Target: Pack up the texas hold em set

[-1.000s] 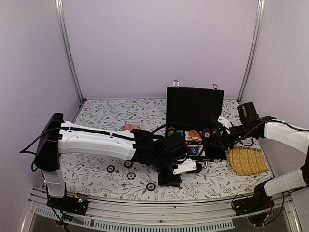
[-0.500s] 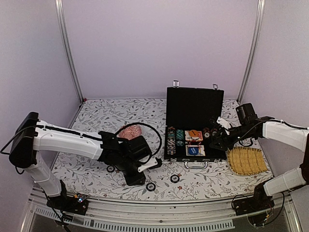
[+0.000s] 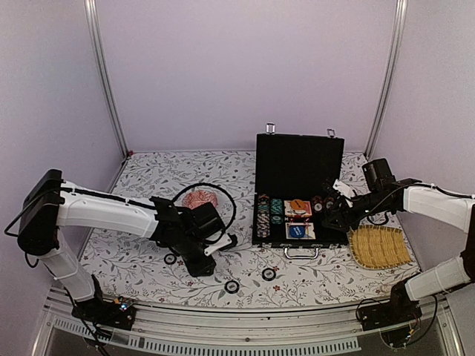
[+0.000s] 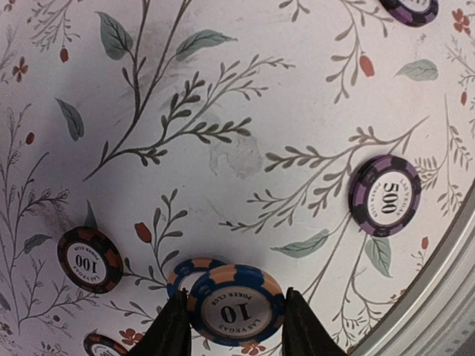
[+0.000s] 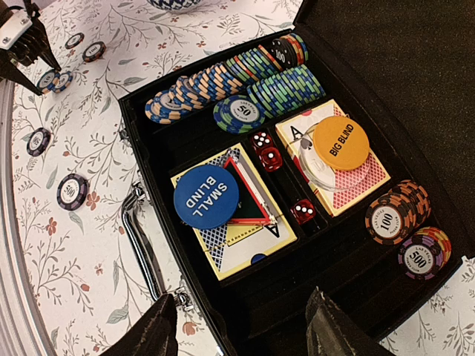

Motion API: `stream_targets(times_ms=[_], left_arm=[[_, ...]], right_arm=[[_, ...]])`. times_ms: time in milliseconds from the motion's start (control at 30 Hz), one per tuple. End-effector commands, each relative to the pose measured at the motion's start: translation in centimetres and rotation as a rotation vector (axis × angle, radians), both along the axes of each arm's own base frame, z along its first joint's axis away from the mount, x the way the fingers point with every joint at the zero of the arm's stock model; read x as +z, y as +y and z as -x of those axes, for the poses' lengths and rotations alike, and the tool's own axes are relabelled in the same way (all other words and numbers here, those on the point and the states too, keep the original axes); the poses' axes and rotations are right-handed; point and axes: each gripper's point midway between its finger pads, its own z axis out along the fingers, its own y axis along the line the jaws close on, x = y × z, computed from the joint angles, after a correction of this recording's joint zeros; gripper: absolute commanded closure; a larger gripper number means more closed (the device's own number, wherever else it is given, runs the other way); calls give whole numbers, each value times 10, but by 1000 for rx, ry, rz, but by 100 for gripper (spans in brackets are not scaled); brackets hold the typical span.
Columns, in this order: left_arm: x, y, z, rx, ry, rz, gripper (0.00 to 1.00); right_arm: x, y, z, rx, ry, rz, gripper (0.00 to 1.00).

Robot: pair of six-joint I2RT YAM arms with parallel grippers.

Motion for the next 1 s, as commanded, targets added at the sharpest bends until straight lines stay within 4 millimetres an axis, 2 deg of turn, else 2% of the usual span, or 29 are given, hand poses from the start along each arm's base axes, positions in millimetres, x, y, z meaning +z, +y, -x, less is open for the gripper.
stream_targets(times_ms=[0, 567, 833, 967], left_arm=[[-9, 9, -4, 31, 10, -24, 73], [-26, 26, -9, 88, 36, -110, 71], [-24, 25, -9, 91, 38, -109, 55], [-16, 23, -9, 93, 43, -103, 39]], right_arm=[[-3, 0, 0, 8, 9, -1, 40], [-4, 0, 0, 9, 14, 2, 40], [-6, 0, 0, 10, 22, 2, 40], [-6, 0, 1, 10, 24, 3, 40]])
